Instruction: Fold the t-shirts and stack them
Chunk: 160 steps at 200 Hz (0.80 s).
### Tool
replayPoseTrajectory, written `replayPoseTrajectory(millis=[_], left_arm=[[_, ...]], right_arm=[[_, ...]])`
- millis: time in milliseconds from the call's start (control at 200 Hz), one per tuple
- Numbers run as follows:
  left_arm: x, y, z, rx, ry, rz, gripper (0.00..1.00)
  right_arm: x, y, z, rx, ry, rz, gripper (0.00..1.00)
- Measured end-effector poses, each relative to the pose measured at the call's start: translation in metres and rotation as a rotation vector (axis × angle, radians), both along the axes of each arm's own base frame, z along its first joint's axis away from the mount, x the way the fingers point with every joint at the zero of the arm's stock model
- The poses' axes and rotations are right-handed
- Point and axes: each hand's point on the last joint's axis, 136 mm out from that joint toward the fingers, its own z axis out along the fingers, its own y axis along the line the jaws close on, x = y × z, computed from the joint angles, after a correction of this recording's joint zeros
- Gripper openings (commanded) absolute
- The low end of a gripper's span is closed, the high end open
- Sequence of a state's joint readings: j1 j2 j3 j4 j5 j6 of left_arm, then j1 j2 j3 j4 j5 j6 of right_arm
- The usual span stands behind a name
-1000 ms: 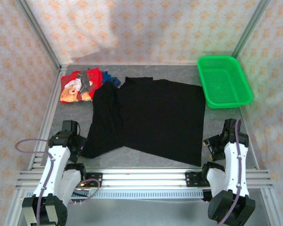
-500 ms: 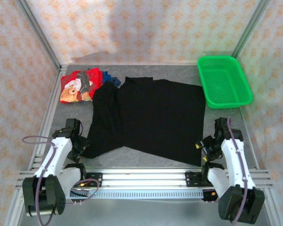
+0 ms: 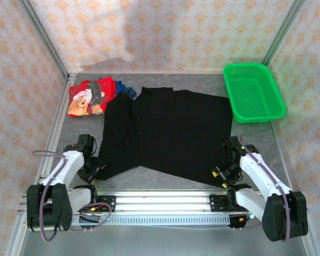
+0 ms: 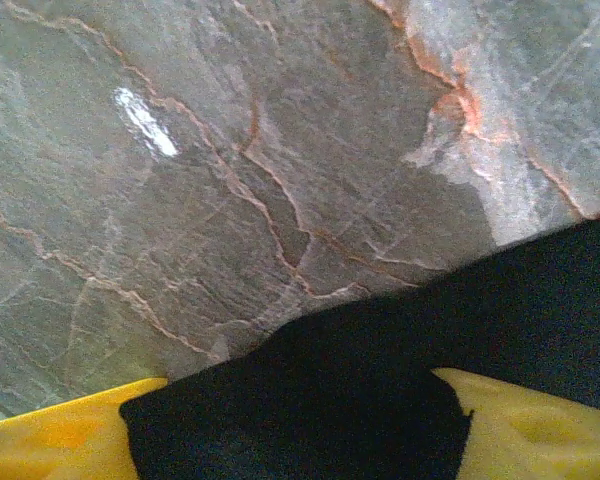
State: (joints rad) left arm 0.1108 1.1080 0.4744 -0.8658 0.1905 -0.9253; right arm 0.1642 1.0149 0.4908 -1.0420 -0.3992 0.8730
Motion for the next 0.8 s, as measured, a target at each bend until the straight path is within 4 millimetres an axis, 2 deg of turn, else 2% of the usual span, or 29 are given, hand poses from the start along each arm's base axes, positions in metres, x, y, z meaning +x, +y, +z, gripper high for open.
replayPoseTrajectory(millis=[170, 250, 320, 350, 390, 435, 535, 595, 801], left_arm=[[-0.002, 0.001, 0.000, 0.006, 0.020, -0.010, 0.51], [-0.002, 0.001, -0.001, 0.005, 0.036, -0.016, 0.47], [-0.001, 0.001, -0.001, 0.010, 0.051, -0.027, 0.42], [-0.002, 0.000, -0.001, 0.012, 0.059, -0.032, 0.38], [-0.003, 0.001, -0.001, 0.016, 0.069, -0.039, 0.31], [-0.005, 0.002, -0.001, 0.023, 0.090, -0.040, 0.25], [-0.012, 0.005, -0.001, 0.037, 0.139, -0.053, 0.06], [-0.016, 0.007, -0.001, 0.050, 0.170, -0.059, 0.00], [-0.015, 0.008, 0.003, 0.056, 0.157, -0.071, 0.00]], right_arm=[[-0.003, 0.000, -0.009, -0.049, 0.056, 0.035, 0.50], [-0.001, 0.000, -0.010, -0.071, 0.067, 0.047, 0.46], [0.004, 0.001, -0.010, -0.084, 0.065, 0.058, 0.37], [0.006, 0.002, -0.011, -0.087, 0.066, 0.062, 0.30], [0.008, 0.003, -0.012, -0.092, 0.070, 0.065, 0.20], [0.012, 0.005, -0.012, -0.095, 0.073, 0.064, 0.16], [0.017, 0.007, -0.012, -0.101, 0.051, 0.055, 0.00], [0.020, 0.006, -0.010, -0.105, 0.024, 0.043, 0.00], [0.034, 0.002, 0.008, -0.122, -0.086, 0.039, 0.00]])
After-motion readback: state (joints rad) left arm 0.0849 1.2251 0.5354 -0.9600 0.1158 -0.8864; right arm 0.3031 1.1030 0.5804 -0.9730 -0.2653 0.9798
